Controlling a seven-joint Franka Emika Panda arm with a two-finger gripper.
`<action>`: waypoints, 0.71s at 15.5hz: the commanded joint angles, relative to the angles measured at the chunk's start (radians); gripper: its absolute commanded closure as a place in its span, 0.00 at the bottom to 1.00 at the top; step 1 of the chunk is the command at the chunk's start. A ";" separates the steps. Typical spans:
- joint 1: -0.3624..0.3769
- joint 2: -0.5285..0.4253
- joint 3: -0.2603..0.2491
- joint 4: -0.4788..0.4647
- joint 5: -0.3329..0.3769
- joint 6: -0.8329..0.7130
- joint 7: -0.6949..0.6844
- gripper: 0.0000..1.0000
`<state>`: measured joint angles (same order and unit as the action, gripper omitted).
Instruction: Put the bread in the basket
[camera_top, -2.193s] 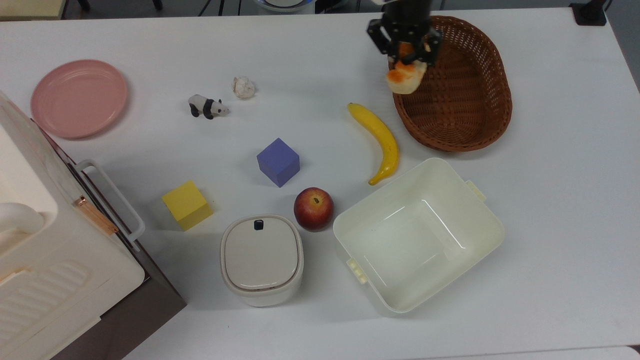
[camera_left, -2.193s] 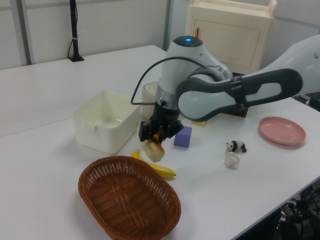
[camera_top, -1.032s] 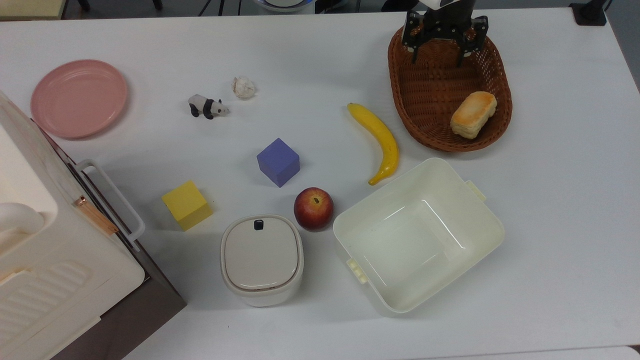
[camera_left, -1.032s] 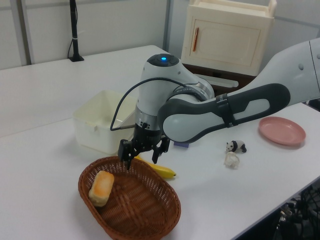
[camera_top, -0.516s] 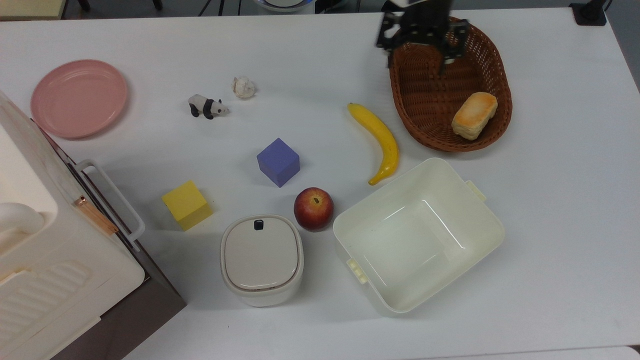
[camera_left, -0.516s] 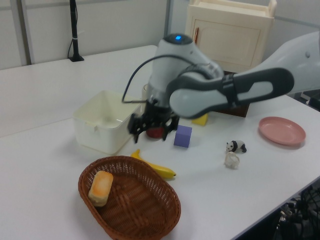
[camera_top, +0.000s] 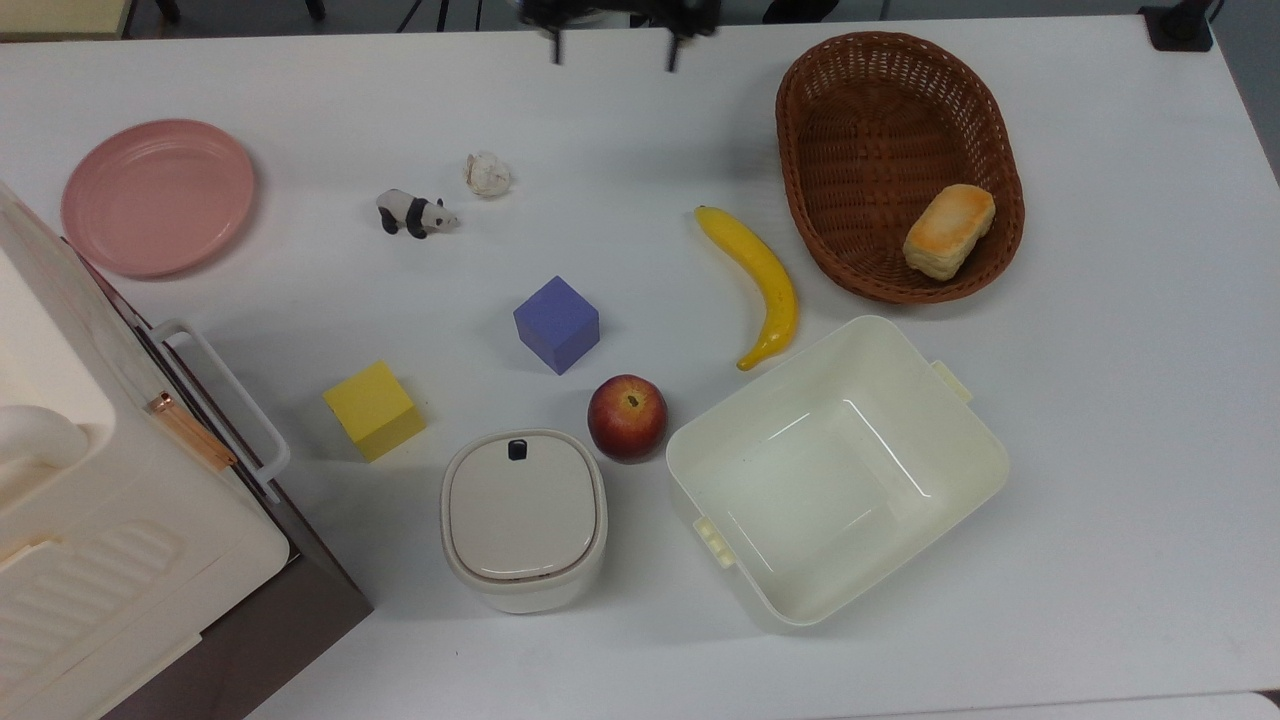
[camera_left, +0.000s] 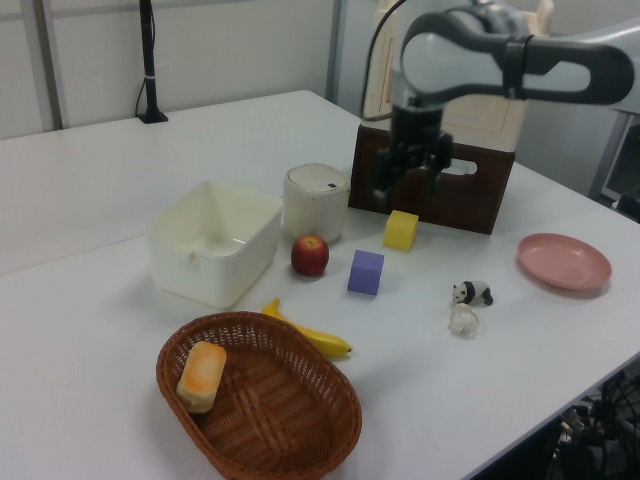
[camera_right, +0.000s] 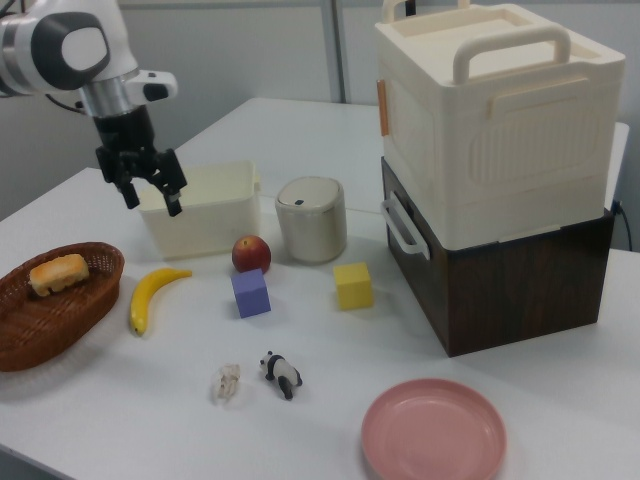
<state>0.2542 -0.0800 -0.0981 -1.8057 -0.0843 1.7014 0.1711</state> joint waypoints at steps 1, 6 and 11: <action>-0.102 -0.014 0.040 0.031 0.006 -0.039 -0.068 0.00; -0.320 -0.009 0.230 0.054 0.014 -0.072 -0.026 0.00; -0.323 0.014 0.222 0.133 0.017 -0.115 0.002 0.00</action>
<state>-0.0518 -0.0876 0.1145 -1.7422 -0.0840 1.6489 0.1509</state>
